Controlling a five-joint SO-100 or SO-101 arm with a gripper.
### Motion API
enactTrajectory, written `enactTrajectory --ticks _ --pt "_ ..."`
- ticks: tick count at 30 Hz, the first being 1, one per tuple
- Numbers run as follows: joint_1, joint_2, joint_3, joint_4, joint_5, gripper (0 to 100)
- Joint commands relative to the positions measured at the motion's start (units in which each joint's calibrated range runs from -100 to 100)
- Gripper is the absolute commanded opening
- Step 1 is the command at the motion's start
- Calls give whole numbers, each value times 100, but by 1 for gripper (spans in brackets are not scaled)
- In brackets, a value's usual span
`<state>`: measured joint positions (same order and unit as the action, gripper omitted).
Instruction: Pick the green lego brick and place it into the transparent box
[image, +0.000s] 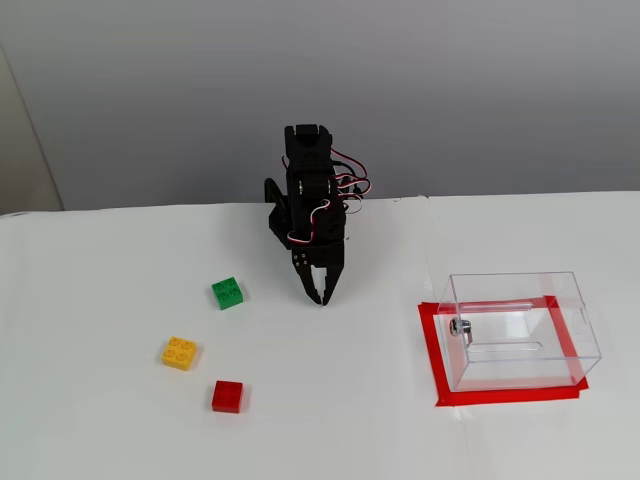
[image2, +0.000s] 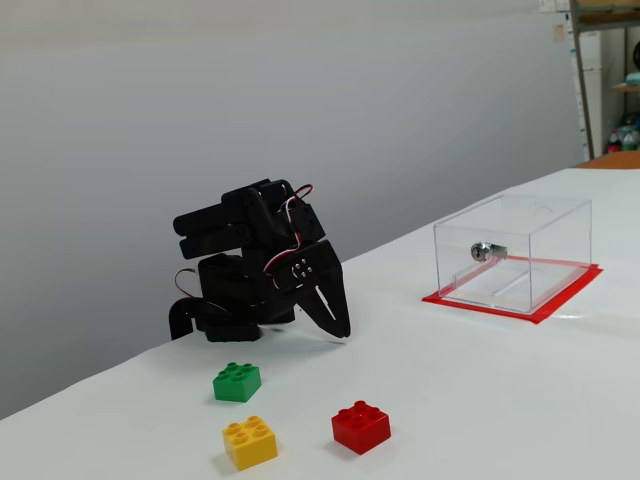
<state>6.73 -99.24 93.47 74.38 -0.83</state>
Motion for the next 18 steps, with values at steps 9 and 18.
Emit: enactTrajectory --ticks 9,18 --pt "18 34 -206 -31 15 1" --pt "40 187 -1101 -31 -11 1"
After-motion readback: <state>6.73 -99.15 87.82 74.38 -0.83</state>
